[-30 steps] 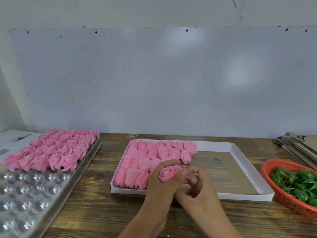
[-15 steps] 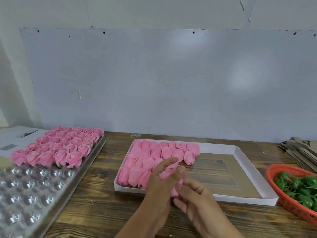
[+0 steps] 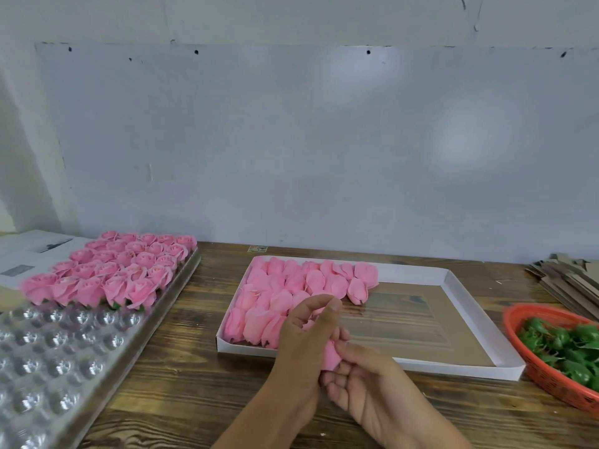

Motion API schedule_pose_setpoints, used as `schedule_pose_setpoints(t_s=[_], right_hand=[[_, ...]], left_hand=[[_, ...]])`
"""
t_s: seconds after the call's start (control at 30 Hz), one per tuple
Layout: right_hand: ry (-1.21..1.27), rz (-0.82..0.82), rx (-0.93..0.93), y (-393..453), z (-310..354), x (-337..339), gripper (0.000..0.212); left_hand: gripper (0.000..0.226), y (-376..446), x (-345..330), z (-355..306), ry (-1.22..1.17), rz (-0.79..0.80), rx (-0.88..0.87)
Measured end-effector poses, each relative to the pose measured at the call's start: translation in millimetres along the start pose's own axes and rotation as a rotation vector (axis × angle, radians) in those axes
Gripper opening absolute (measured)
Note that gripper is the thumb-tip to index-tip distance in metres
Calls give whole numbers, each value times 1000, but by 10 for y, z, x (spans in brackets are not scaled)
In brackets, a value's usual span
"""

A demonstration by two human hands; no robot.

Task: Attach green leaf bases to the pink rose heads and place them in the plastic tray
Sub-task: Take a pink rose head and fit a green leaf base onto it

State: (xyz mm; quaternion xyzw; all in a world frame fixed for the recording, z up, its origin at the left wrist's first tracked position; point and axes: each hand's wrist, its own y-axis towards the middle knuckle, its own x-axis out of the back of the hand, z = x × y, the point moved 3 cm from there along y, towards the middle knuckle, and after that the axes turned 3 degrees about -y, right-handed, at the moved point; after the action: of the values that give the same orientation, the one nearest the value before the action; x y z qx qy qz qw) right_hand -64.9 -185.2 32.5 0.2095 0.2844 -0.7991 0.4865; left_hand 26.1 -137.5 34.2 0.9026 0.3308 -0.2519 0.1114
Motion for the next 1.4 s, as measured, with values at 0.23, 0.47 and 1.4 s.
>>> schedule_pose_setpoints(t_s=[0.23,0.47,1.4], right_hand=[[-57,-16,-116,-18,-2,-18,31],[-889,-360,437,7,-34,83,30],[-849,-412,612,-33,-39,49,27]], left_hand=[[29,35,57,-7,10,3,-41],[23,75,122,50,-112,-176,0],[26,3,33,12,112,-208,-119]])
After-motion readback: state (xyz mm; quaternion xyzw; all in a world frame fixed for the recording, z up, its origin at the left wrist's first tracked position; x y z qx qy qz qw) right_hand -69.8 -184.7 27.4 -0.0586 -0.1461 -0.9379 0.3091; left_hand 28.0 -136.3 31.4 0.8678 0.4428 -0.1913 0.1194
